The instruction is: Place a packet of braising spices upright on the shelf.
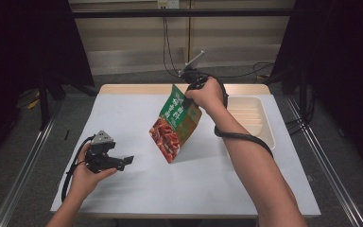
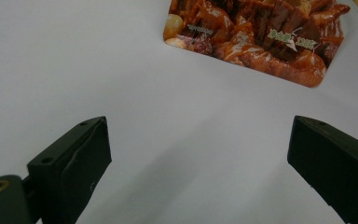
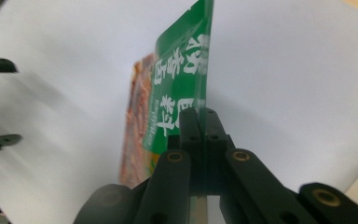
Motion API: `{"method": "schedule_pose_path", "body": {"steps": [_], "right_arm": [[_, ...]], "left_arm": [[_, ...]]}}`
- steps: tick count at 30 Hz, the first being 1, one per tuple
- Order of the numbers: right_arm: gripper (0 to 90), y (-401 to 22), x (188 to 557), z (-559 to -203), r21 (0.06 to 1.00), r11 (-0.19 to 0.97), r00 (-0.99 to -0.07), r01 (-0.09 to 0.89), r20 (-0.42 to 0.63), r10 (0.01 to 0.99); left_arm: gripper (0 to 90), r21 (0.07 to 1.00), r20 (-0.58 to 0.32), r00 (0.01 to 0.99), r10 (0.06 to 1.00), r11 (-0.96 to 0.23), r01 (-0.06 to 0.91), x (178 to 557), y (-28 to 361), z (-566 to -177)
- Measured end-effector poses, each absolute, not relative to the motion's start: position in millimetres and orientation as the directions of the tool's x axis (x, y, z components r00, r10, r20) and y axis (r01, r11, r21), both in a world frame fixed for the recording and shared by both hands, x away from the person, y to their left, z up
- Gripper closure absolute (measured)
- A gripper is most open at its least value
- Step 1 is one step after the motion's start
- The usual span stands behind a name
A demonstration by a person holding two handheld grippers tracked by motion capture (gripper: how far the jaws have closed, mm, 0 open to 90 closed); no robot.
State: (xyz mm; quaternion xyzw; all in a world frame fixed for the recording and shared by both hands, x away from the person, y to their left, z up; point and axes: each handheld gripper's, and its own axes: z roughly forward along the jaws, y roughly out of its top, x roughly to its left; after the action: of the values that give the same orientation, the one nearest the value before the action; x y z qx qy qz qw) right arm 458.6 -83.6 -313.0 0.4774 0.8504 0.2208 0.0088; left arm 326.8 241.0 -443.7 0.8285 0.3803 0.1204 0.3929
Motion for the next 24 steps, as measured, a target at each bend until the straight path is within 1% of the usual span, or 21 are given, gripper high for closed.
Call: {"method": "schedule_pose_path", "body": {"steps": [3,6,13,16,20,24], "right_arm": [[90.0,-74,456,-298,0.384,0.478,-0.569,0.790,0.172,0.804],[90.0,-68,453,-285,0.361,0.515,-0.591,0.777,0.140,0.794],[90.0,-71,447,-264,0.261,0.595,-0.629,0.760,0.070,0.774],[90.0,-78,444,-257,0.247,0.604,-0.632,0.758,0.044,0.774],[90.0,-90,441,-249,0.244,0.599,-0.625,0.763,0.037,0.780],[90.0,-99,439,-242,0.230,0.601,-0.624,0.766,0.037,0.781]], "left_arm": [[5.9,0.747,-0.108,0.678,0.727,-0.390,0.538,326,240,-444],[5.8,0.743,-0.107,0.678,0.727,-0.395,0.541,325,240,-443],[5.9,0.741,-0.101,0.679,0.727,-0.400,0.539,325,242,-442],[5.9,0.747,-0.106,0.675,0.730,-0.389,0.539,325,240,-442],[5.9,0.740,-0.102,0.680,0.726,-0.402,0.540,325,240,-443],[5.9,0.746,-0.105,0.672,0.733,-0.389,0.541,324,240,-442]]}}
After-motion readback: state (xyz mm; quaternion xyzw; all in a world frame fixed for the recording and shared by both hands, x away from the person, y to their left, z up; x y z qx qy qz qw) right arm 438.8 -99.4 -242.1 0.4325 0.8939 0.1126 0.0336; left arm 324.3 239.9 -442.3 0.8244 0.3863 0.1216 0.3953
